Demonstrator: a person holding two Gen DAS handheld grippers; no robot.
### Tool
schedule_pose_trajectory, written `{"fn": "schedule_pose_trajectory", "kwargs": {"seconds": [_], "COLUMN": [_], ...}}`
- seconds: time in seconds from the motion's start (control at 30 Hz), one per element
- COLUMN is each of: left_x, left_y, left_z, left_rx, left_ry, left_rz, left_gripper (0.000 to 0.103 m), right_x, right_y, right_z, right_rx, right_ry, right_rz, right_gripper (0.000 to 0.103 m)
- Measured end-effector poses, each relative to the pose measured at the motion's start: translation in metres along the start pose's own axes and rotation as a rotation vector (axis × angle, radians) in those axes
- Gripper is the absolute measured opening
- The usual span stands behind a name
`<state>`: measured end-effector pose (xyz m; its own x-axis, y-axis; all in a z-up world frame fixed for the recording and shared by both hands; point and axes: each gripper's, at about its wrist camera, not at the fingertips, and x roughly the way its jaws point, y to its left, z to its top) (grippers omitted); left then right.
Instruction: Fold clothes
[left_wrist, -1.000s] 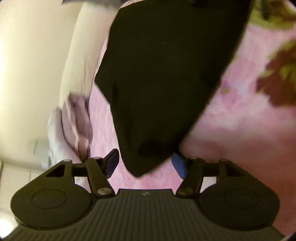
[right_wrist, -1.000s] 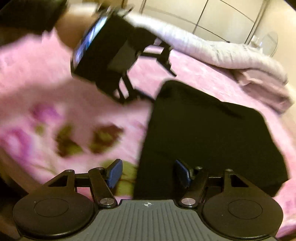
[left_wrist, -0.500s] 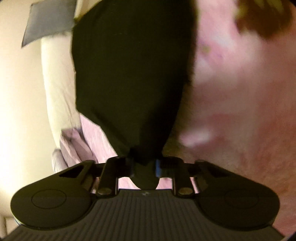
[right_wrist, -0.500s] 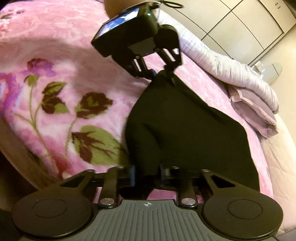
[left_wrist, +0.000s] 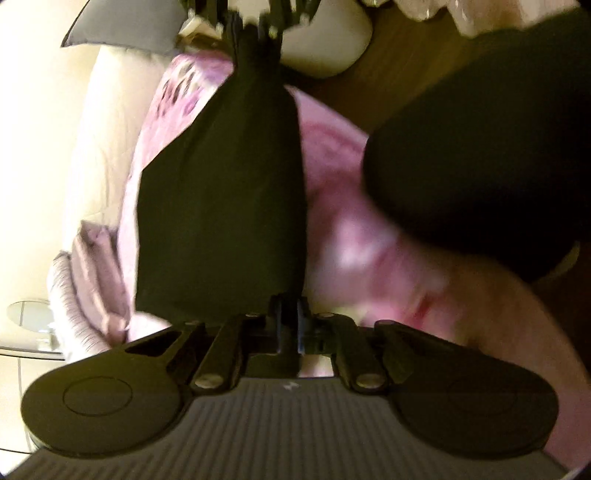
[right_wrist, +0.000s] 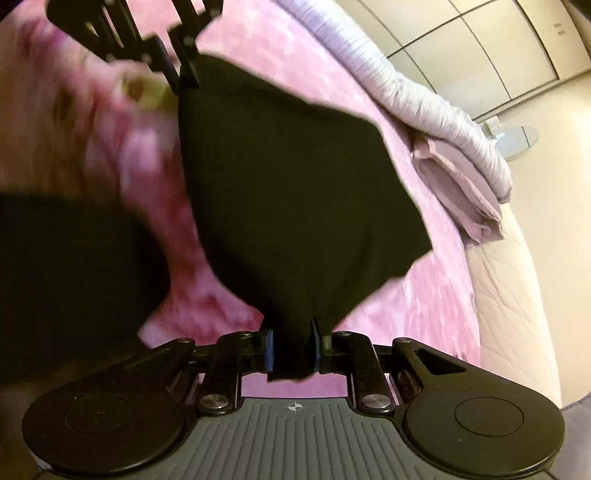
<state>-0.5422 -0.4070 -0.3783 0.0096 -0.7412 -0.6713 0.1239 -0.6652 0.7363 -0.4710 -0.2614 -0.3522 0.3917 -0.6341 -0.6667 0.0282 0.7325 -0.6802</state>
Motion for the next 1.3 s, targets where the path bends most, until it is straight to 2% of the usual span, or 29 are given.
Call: {"fn": "schedule_pose_trajectory", "kwargs": {"seconds": [0.13,0.2,0.27,0.33,0.4,0.47,0.63,0.77,0.8,0.83,0.9,0.97,1.07,1.17,1.3], "left_x": [0.002,-0.002,-0.012,-0.022,-0.029,-0.033,-0.038,-0.04,-0.04,-0.039,-0.036,-0.032,-0.024,-0.015,0.002], "left_y": [-0.004,0.004,0.015,0.025,0.03,0.033,0.037,0.039,0.04,0.042,0.046,0.052,0.058,0.064,0.065], "left_z": [-0.007,-0.022,-0.039,-0.05,-0.056,-0.06,-0.057,-0.052,-0.051,-0.051,-0.051,-0.052,-0.048,-0.042,-0.035], "left_rx": [-0.013,-0.049,-0.127,-0.205,-0.25,-0.279,-0.32,-0.332,-0.335,-0.335,-0.34,-0.347,-0.349,-0.353,-0.351], "left_ry": [0.038,0.058,0.062,0.063,0.064,0.064,0.052,0.046,0.046,0.046,0.042,0.033,0.011,-0.011,-0.021], "left_rz": [-0.01,-0.014,-0.021,-0.013,0.001,0.018,0.051,0.058,0.06,0.065,0.079,0.088,0.099,0.104,0.084], "left_gripper": [0.006,0.006,0.007,0.008,0.008,0.008,0.015,0.017,0.018,0.018,0.018,0.018,0.019,0.022,0.027], "right_x": [-0.001,-0.006,-0.012,-0.018,-0.021,-0.017,0.017,0.044,0.05,0.056,0.06,0.053,0.036,0.031,0.062], "right_y": [0.012,0.007,-0.01,-0.028,-0.043,-0.045,-0.036,-0.029,-0.028,-0.031,-0.04,-0.06,-0.109,-0.176,-0.261], "right_z": [-0.016,-0.025,-0.034,-0.043,-0.063,-0.086,-0.102,-0.115,-0.118,-0.119,-0.12,-0.123,-0.136,-0.147,-0.147], "right_rx": [0.03,0.139,0.406,0.674,1.058,1.369,1.697,1.952,2.015,2.041,2.047,1.98,1.891,1.758,1.623], "right_ry": [0.046,0.078,0.08,0.08,0.031,-0.025,-0.16,-0.276,-0.306,-0.303,-0.27,-0.278,-0.308,-0.307,-0.254], "right_rz": [-0.05,-0.082,-0.052,-0.02,0.123,0.276,0.434,0.564,0.597,0.594,0.591,0.591,0.488,0.338,0.228], "right_gripper": [0.019,0.021,0.023,0.035,0.066,0.073,0.074,0.071,0.043,0.027,0.017,0.014,0.012,0.012,0.012]}}
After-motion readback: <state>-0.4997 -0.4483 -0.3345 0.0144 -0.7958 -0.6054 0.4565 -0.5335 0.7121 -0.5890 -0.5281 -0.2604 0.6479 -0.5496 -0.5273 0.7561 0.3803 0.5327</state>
